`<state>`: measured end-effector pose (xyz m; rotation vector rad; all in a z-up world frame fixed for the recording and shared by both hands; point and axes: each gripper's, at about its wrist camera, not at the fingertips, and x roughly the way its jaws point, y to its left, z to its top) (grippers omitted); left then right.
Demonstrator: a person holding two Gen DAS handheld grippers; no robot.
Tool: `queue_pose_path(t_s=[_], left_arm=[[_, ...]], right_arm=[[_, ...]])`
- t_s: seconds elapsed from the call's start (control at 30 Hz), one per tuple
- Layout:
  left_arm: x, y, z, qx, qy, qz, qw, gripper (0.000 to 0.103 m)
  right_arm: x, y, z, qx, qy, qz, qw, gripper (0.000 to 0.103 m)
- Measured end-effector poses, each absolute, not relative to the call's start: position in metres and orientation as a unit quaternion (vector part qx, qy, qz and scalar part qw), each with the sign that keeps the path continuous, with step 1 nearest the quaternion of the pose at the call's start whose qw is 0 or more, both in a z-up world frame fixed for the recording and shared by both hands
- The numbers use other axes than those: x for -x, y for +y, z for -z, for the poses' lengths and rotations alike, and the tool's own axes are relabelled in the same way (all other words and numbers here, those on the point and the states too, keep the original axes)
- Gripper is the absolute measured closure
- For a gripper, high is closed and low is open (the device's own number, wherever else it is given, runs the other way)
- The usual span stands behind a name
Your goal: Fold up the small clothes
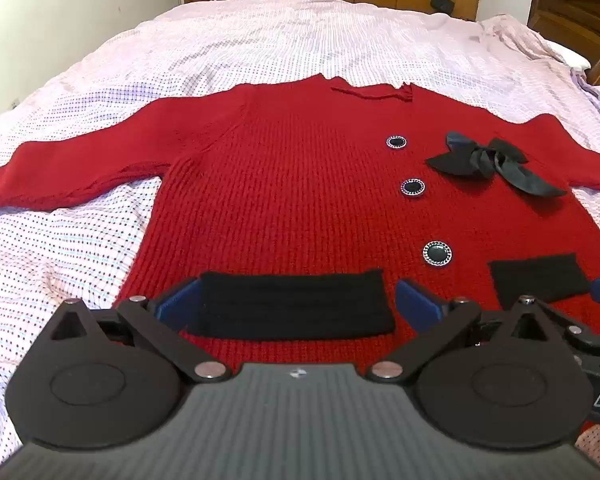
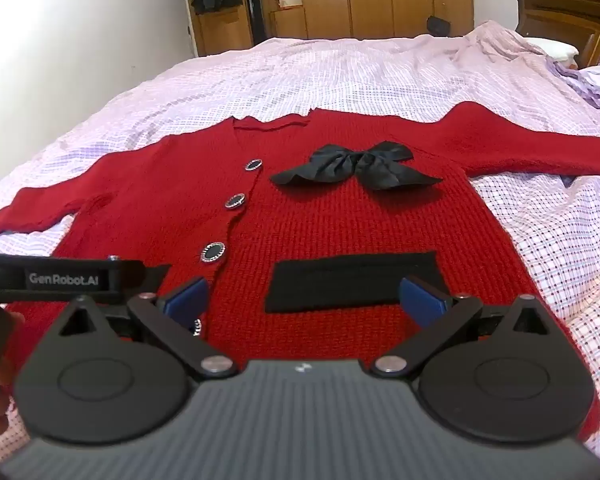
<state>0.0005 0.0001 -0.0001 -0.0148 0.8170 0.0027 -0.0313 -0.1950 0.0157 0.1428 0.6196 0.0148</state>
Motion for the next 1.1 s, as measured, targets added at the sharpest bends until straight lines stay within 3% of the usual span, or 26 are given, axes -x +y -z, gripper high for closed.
queue_pose_path(t_s=[1.1], left_arm=[[0.0041,-0.0015,-0.0023,0.015,0.4,0.009,0.916,0.0]], right_arm=[[0.0352,-0.191,-0.023,-0.066,0.3,-0.007,0.952,0.0]])
